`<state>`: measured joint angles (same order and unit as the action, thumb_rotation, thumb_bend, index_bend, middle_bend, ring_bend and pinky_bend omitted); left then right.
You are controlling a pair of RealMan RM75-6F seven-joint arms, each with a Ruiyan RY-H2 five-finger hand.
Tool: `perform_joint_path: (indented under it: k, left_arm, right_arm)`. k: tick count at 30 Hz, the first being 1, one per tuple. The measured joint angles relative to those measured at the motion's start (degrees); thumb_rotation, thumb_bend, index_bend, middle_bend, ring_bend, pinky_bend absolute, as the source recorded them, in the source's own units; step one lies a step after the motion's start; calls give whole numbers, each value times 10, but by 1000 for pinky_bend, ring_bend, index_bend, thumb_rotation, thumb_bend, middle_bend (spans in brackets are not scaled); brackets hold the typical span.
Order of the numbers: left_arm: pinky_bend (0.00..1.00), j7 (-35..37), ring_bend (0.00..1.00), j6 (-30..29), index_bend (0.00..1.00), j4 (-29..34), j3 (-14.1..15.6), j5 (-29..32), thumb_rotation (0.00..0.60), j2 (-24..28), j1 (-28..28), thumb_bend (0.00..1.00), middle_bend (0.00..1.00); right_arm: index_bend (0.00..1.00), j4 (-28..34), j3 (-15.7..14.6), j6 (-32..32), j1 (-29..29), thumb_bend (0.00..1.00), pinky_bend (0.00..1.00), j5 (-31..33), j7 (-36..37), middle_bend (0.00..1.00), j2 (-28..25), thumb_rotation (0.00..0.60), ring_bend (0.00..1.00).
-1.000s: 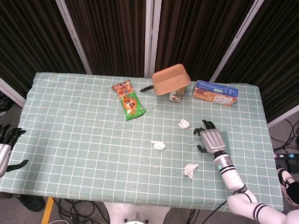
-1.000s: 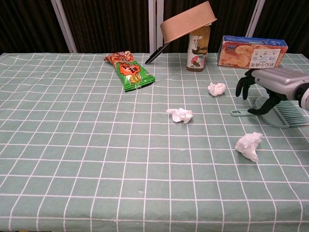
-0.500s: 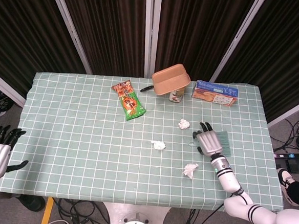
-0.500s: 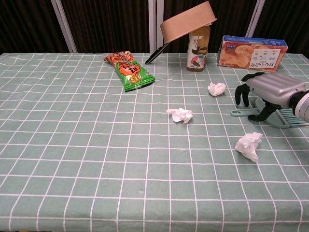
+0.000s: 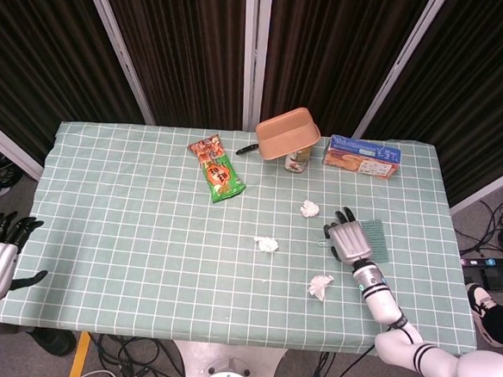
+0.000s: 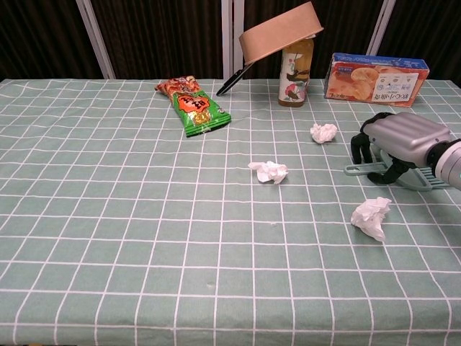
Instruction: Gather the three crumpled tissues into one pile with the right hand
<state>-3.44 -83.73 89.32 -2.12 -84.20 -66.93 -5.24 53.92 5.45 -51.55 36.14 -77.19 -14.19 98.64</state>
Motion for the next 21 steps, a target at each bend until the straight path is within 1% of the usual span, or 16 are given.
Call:
perform_joint_path:
  k: [4,7,11,13,14,16,19,20,21]
  left_arm:
    - [46,-1,47,-2,187,2,0,0,600,3,1,71,143]
    - [46,-2,47,-3,187,5,0,0,600,5,2,71,143]
    - [46,-7,47,-4,187,10,0,1,600,6,2,70,143]
    - [46,-12,47,-5,187,14,-1,1,600,8,3,71,143]
    - [46,-14,47,-5,187,16,-1,1,600,9,3,71,143]
    - [46,-20,47,-7,187,21,-1,1,600,12,3,69,143]
    - [49,-28,47,-10,187,30,-2,1,600,16,4,70,143]
    - [56,-31,47,-10,187,32,-3,1,600,17,4,70,143]
    - [64,-33,47,-10,187,35,-3,2,600,18,4,70,143]
  right_arm:
    - [566,16,1,-10,1,326,95,-9,12,533,-17,600,181]
    - [581,41,3,-21,3,331,95,-24,41,545,-45,600,201]
    - [594,67,9,-40,13,356,154,-53,114,564,-88,600,228]
    - [596,70,12,-47,20,365,194,-68,151,565,-101,600,235]
    - [599,69,14,-51,26,373,231,-77,176,567,-107,600,241]
    - [607,61,16,-53,38,379,273,-91,215,571,-111,600,248]
    - [629,26,18,-54,65,385,356,-115,280,587,-109,600,273]
    - [637,6,17,-53,76,386,398,-123,305,597,-105,600,287]
    - [640,-10,16,-53,84,388,417,-130,323,601,-100,600,295]
